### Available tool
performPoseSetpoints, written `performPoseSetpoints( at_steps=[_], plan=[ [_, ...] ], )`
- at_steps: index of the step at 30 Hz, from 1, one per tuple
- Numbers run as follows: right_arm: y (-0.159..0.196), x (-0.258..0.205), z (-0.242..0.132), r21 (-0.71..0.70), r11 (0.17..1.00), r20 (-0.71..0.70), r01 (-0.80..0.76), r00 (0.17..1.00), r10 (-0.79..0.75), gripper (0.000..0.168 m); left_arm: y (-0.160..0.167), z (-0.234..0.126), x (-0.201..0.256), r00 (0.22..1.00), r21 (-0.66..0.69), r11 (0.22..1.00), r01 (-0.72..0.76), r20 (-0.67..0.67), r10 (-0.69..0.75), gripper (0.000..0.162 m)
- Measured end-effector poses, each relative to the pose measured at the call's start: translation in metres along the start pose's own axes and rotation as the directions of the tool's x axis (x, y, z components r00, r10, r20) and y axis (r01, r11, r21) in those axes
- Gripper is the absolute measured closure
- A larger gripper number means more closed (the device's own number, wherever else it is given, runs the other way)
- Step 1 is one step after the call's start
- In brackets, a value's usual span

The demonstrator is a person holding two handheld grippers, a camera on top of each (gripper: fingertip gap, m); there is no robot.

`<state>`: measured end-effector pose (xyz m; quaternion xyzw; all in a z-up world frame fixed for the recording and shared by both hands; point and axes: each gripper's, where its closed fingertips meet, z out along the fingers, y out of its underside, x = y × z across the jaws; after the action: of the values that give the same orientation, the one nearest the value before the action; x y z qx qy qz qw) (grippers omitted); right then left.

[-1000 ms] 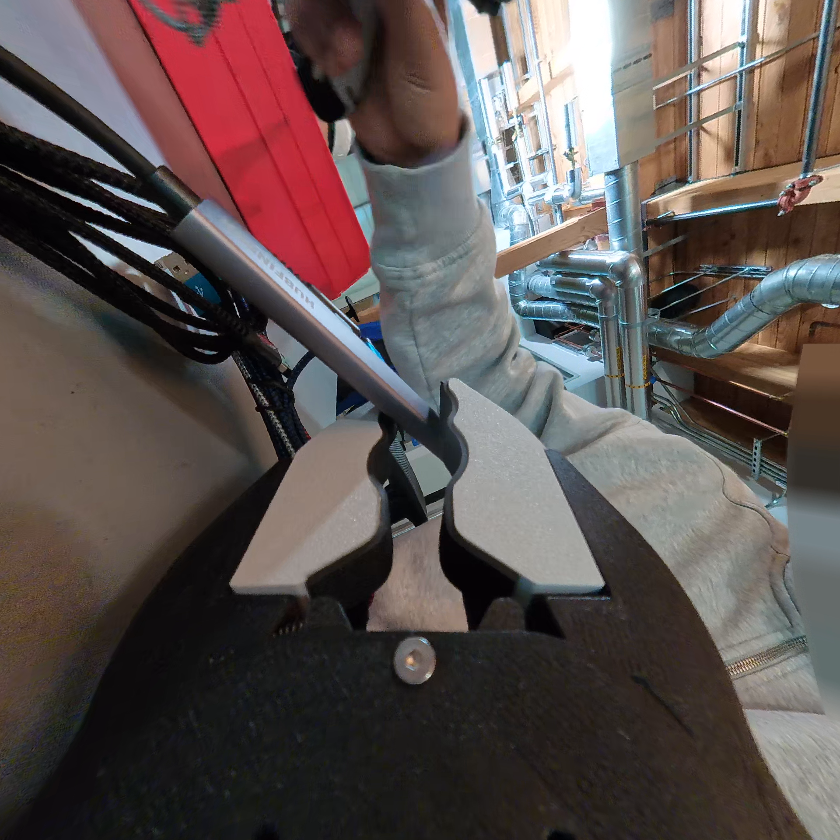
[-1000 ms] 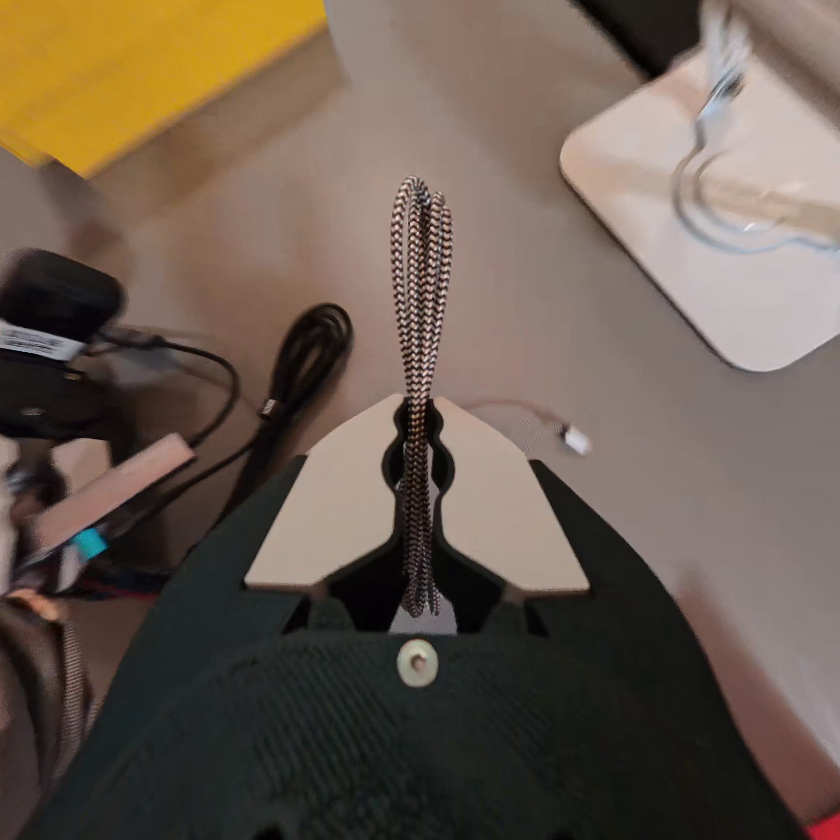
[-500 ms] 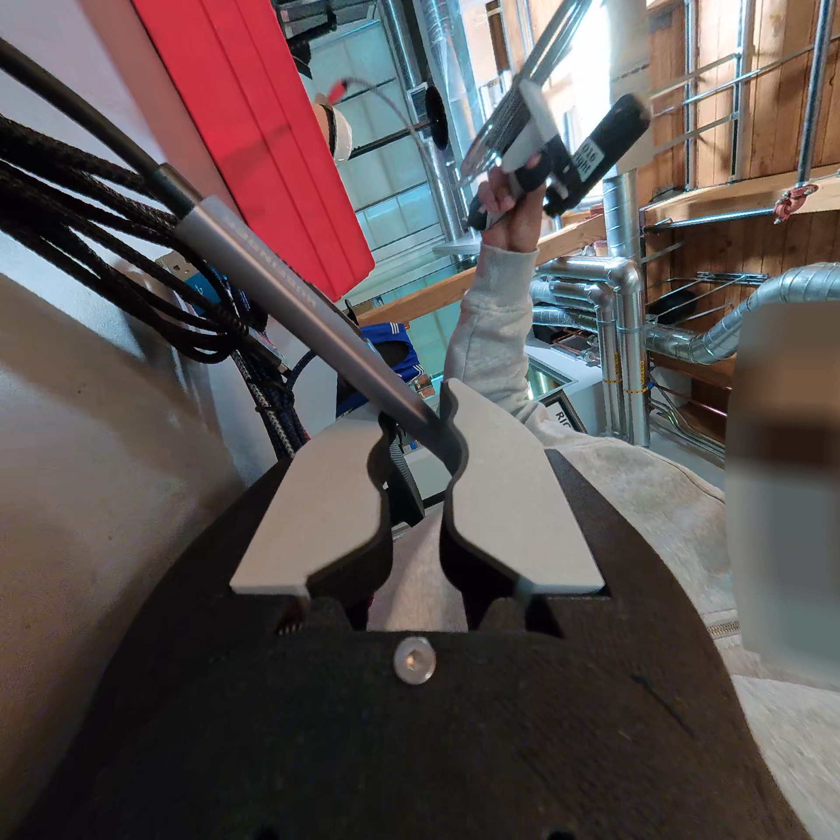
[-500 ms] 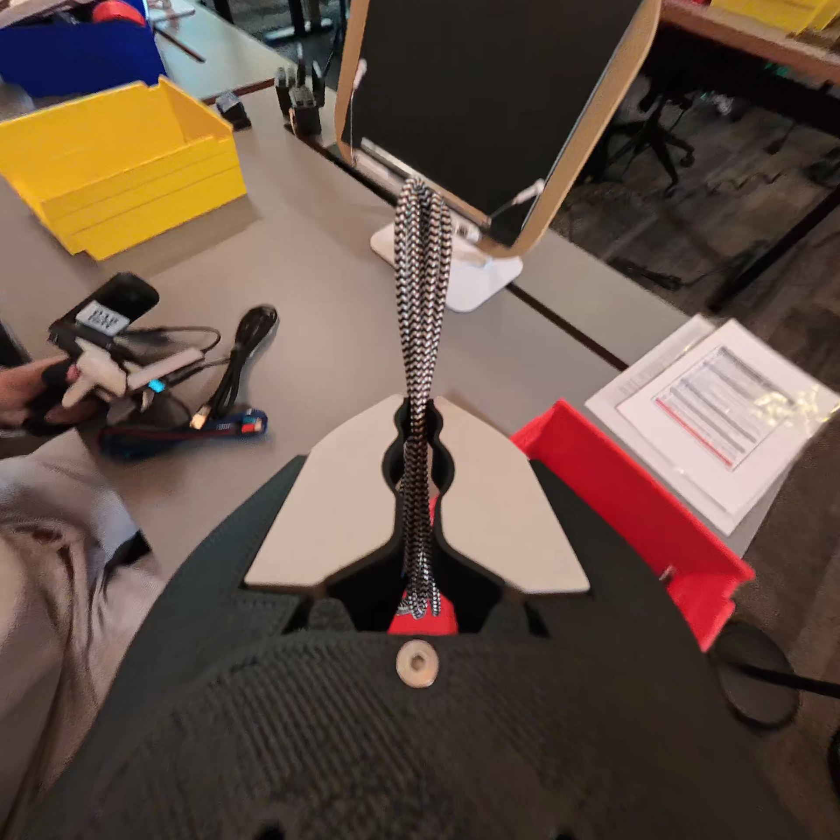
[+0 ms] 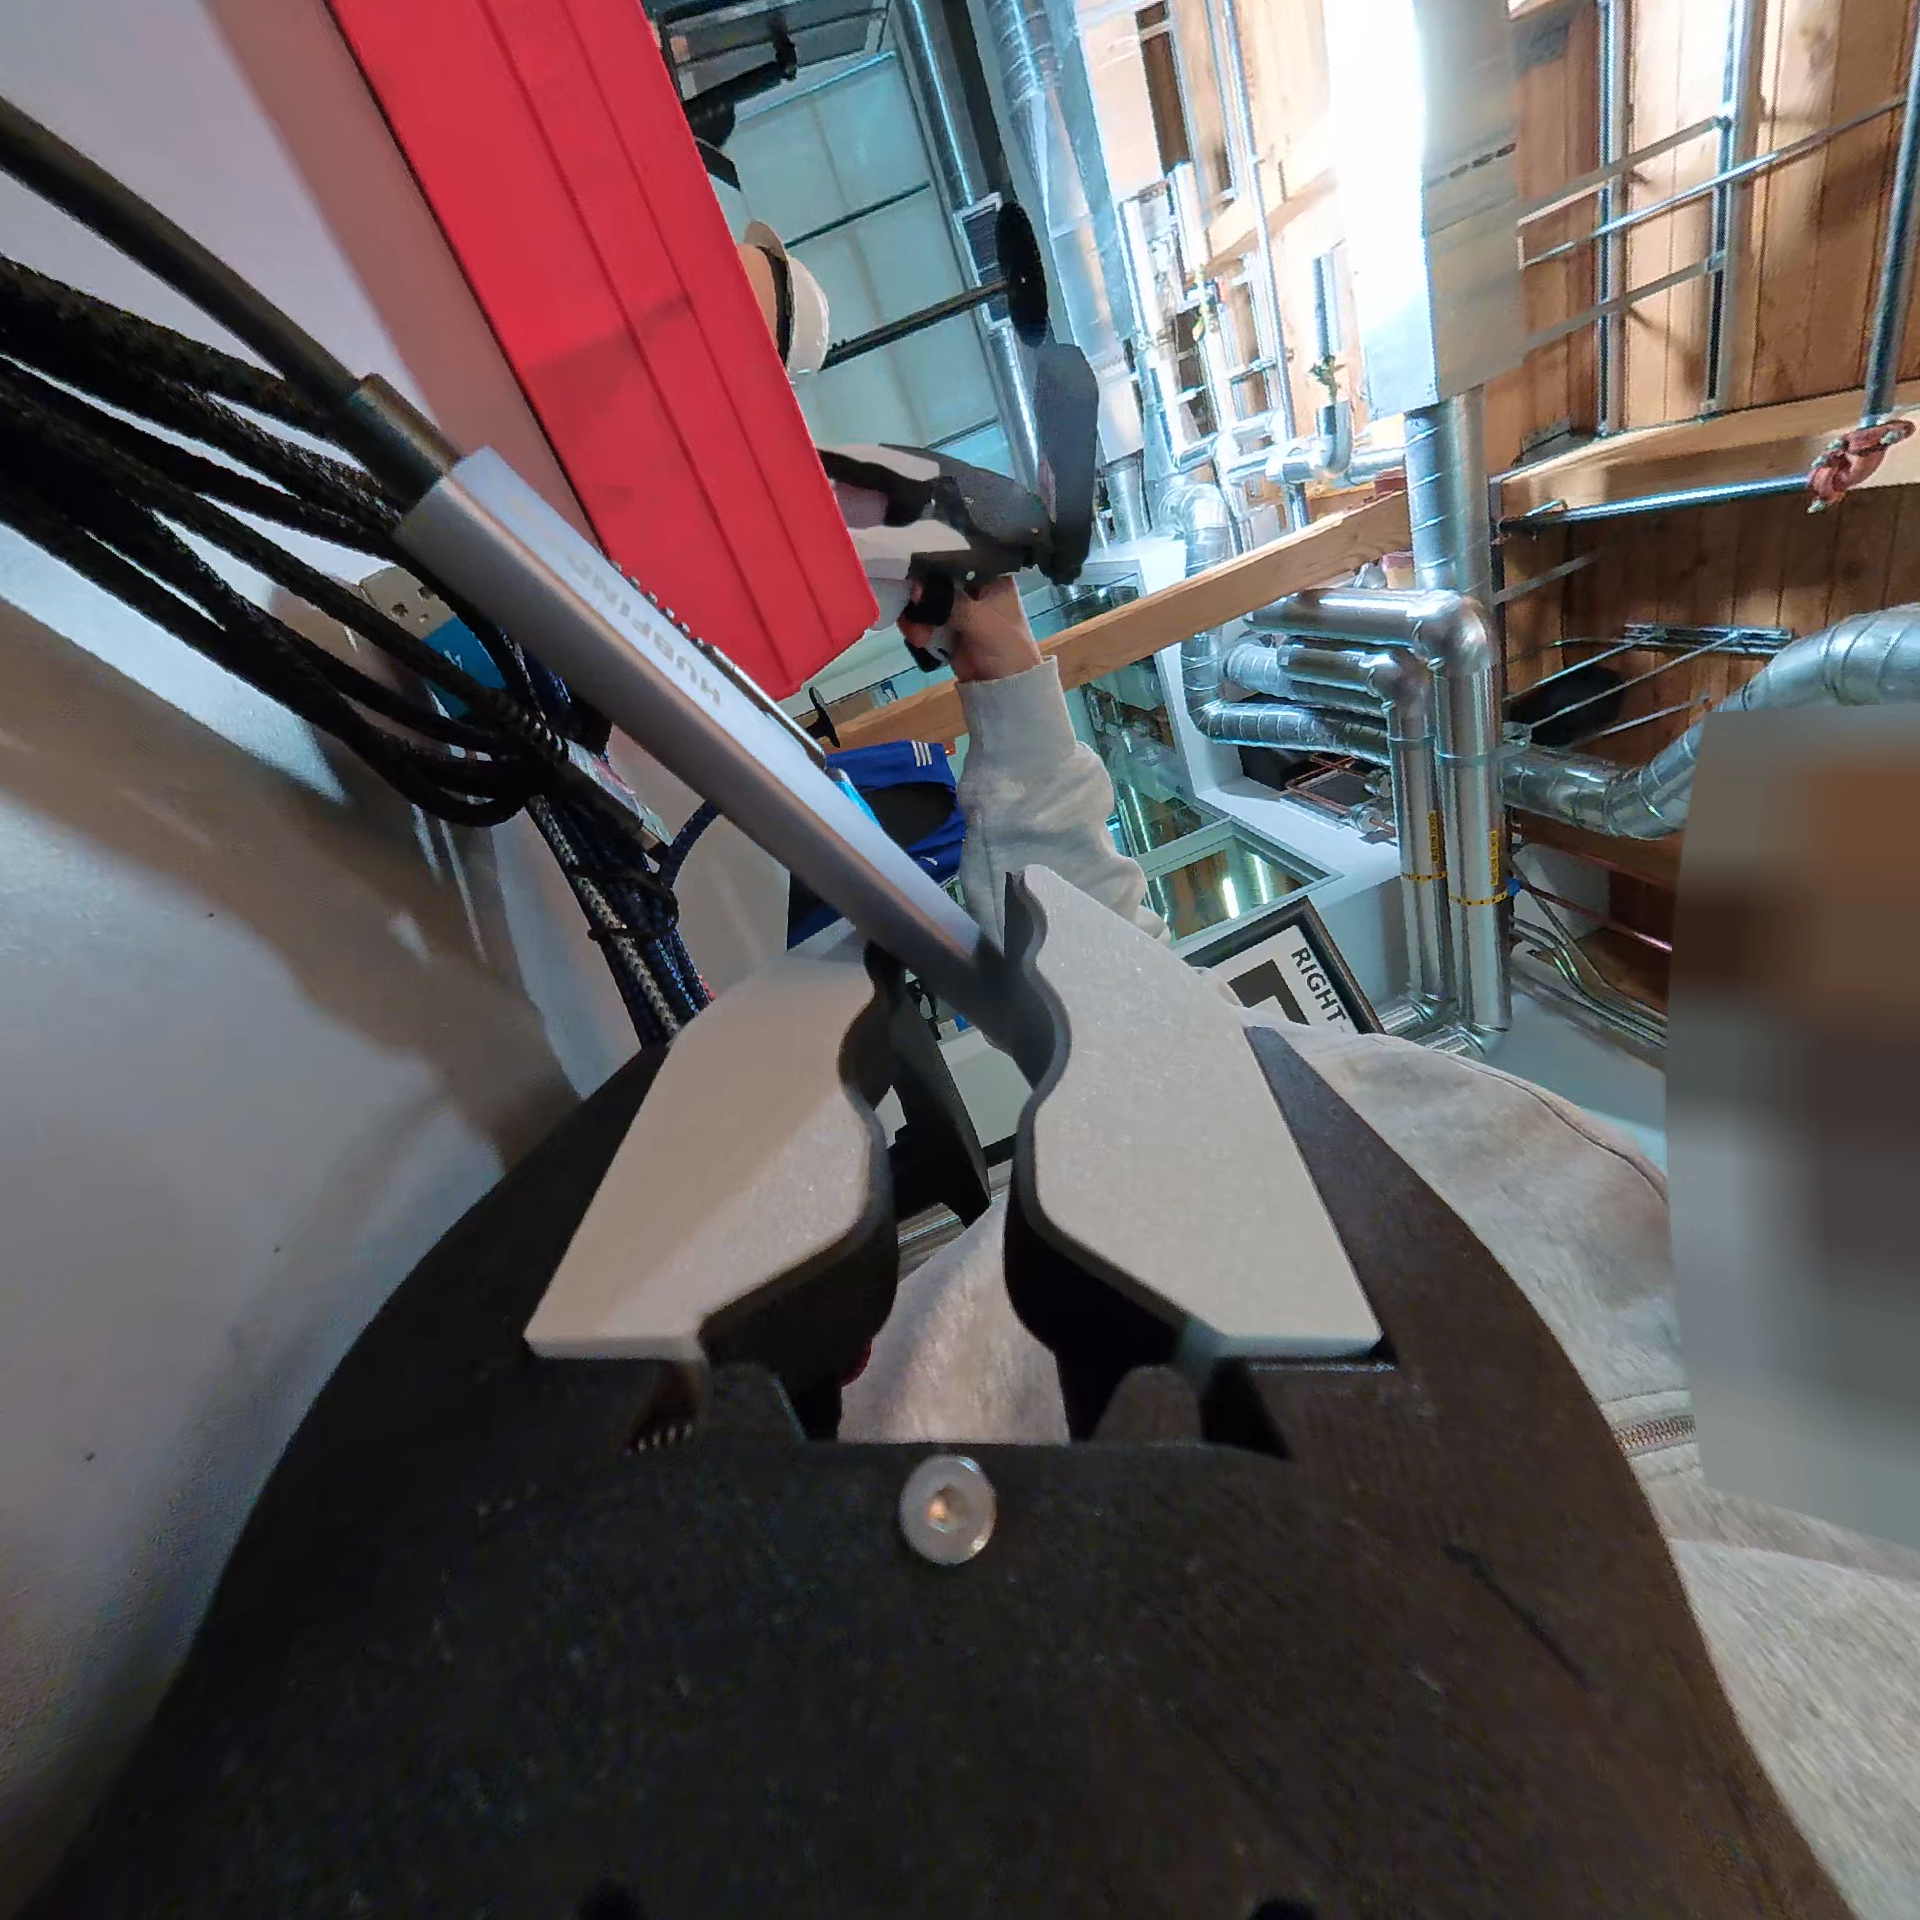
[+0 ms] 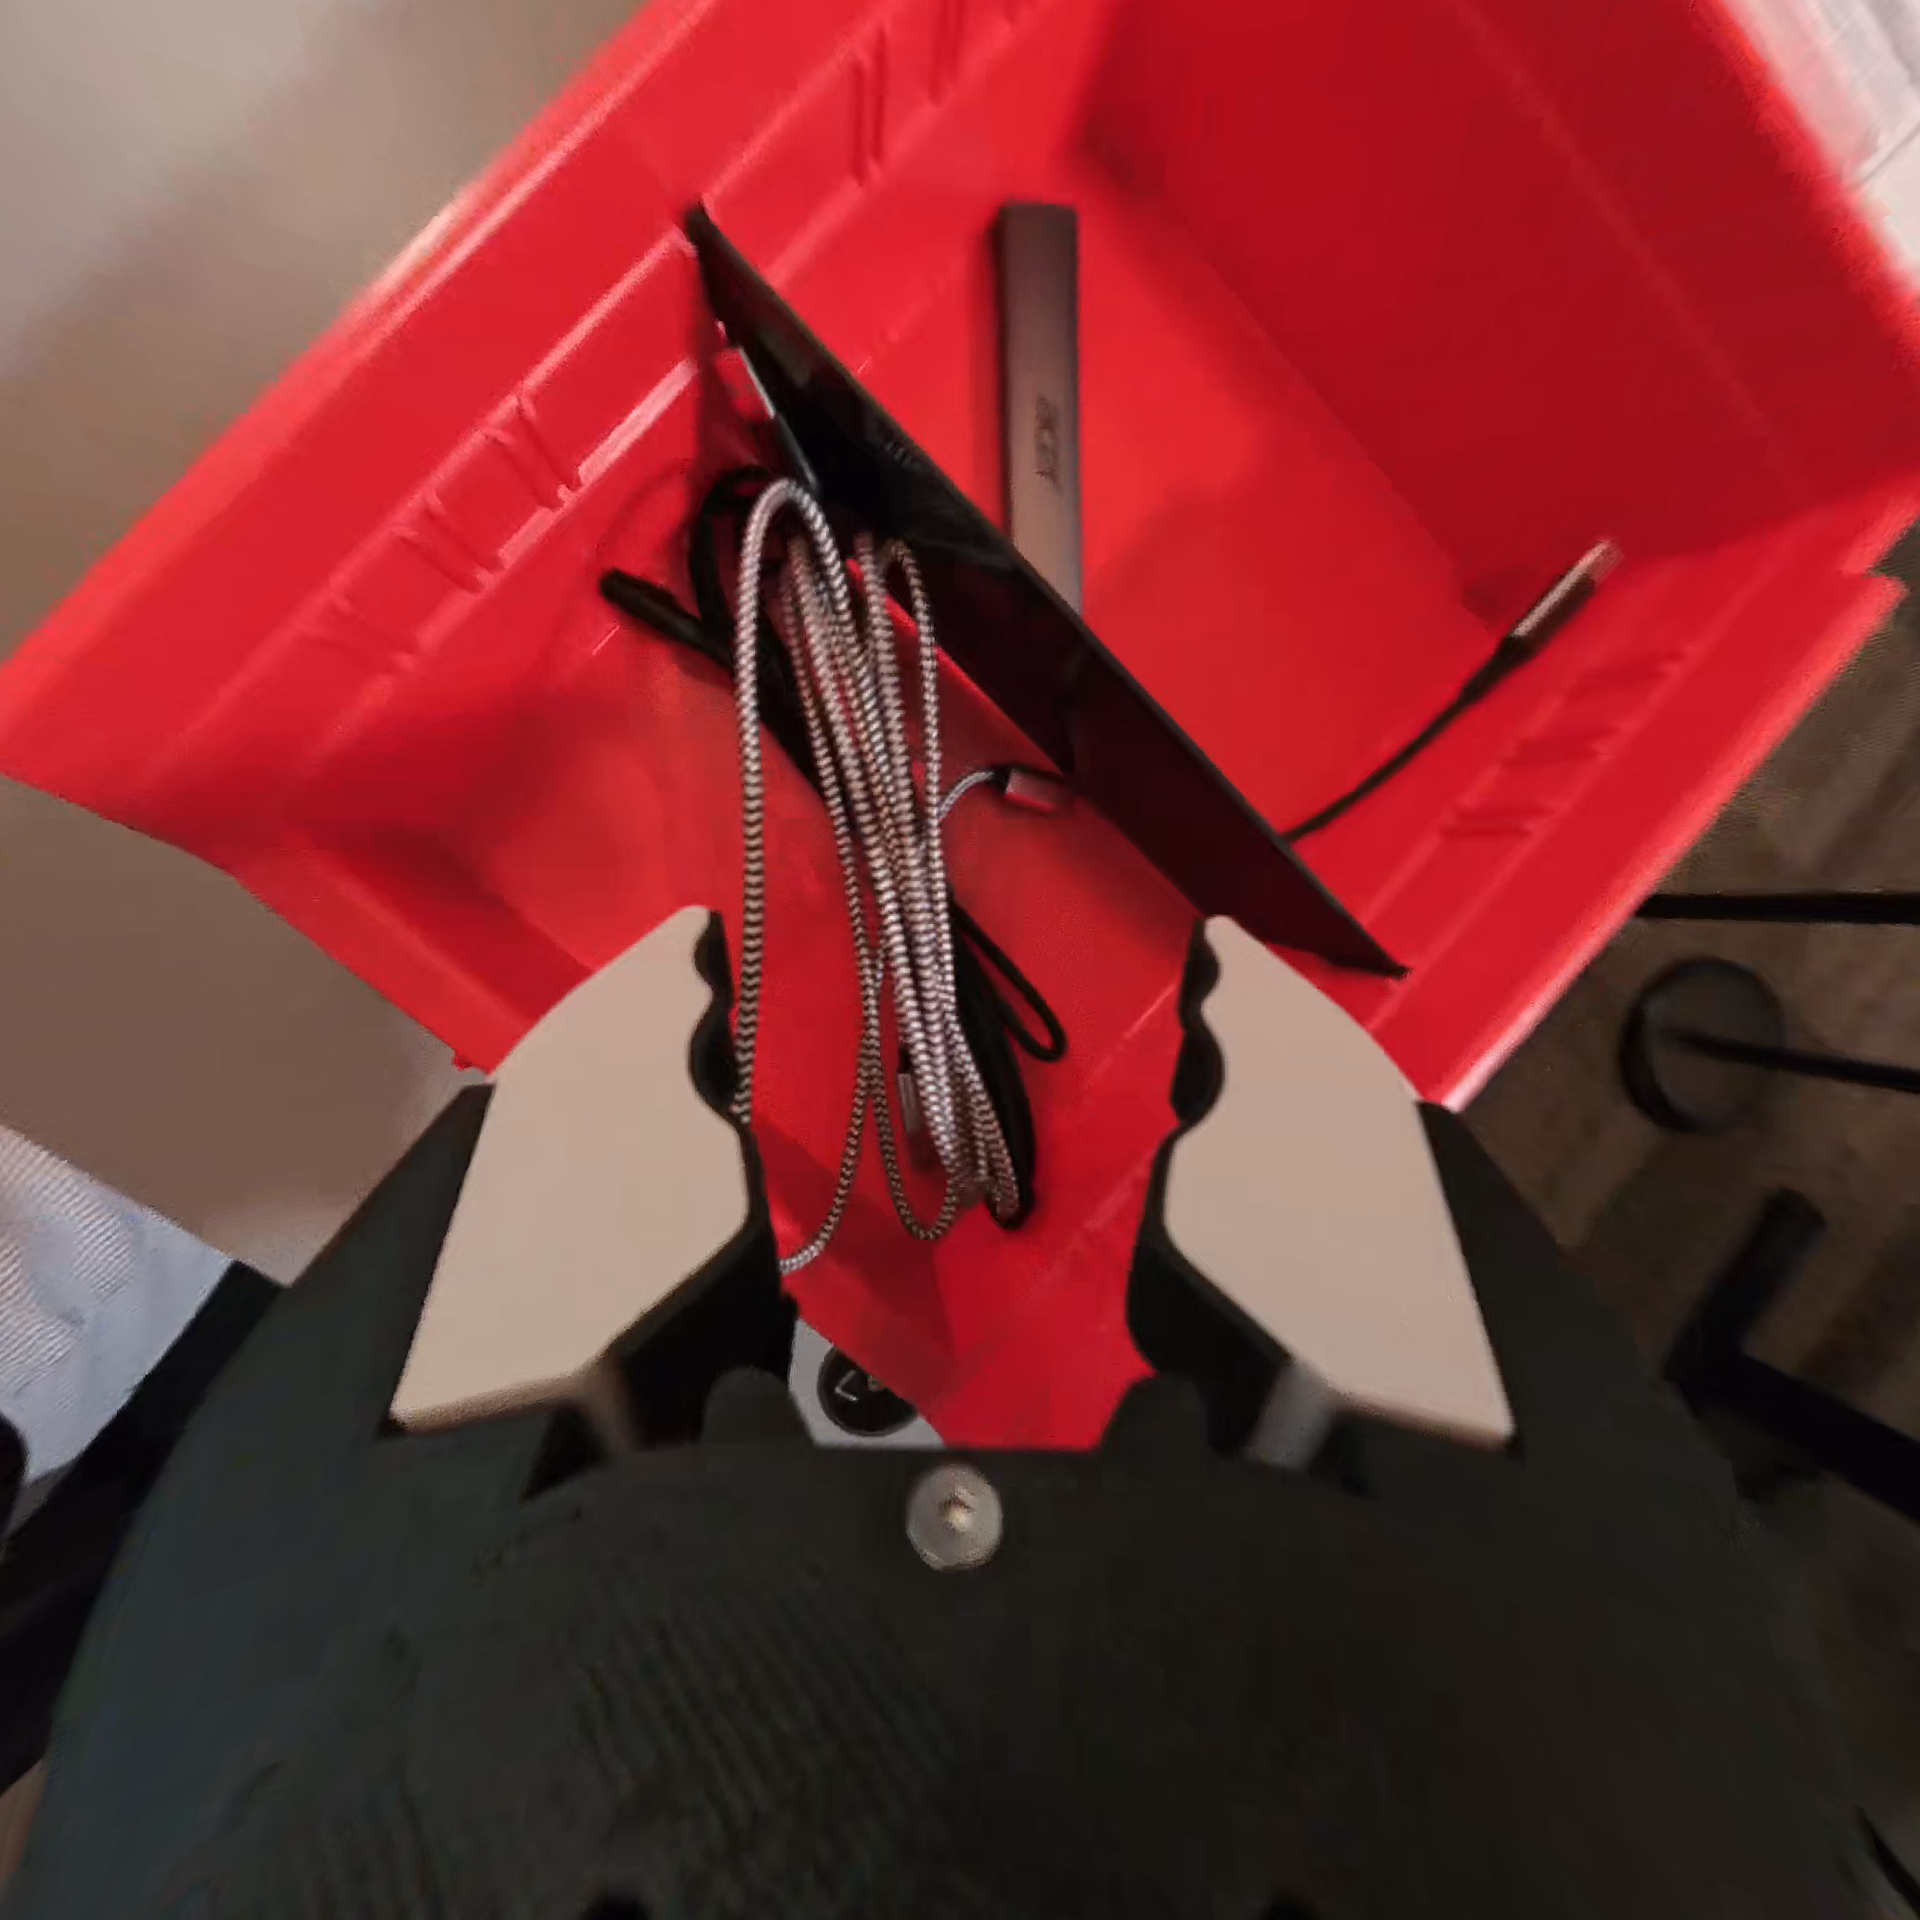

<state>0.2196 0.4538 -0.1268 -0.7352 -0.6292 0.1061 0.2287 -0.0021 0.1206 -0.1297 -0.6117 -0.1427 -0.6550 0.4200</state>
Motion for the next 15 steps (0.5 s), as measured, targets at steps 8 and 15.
performPoseSetpoints(
  at_steps=[8,15],
  plan=[
    [-0.117,-0.1,-0.067,0.451,0.89,0.075,0.066,0.991,-0.111,0.115,0.0,0.0,0.0,1.0,-0.003,1.0,0.001,-0.003,-0.001,0.143],
    [-0.171,-0.301,-0.028,0.69,0.72,0.402,-0.07,0.865,-0.302,0.133,0.0,0.0,0.001,1.0,-0.004,1.0,-0.011,-0.007,0.011,0.143]
  ],
)
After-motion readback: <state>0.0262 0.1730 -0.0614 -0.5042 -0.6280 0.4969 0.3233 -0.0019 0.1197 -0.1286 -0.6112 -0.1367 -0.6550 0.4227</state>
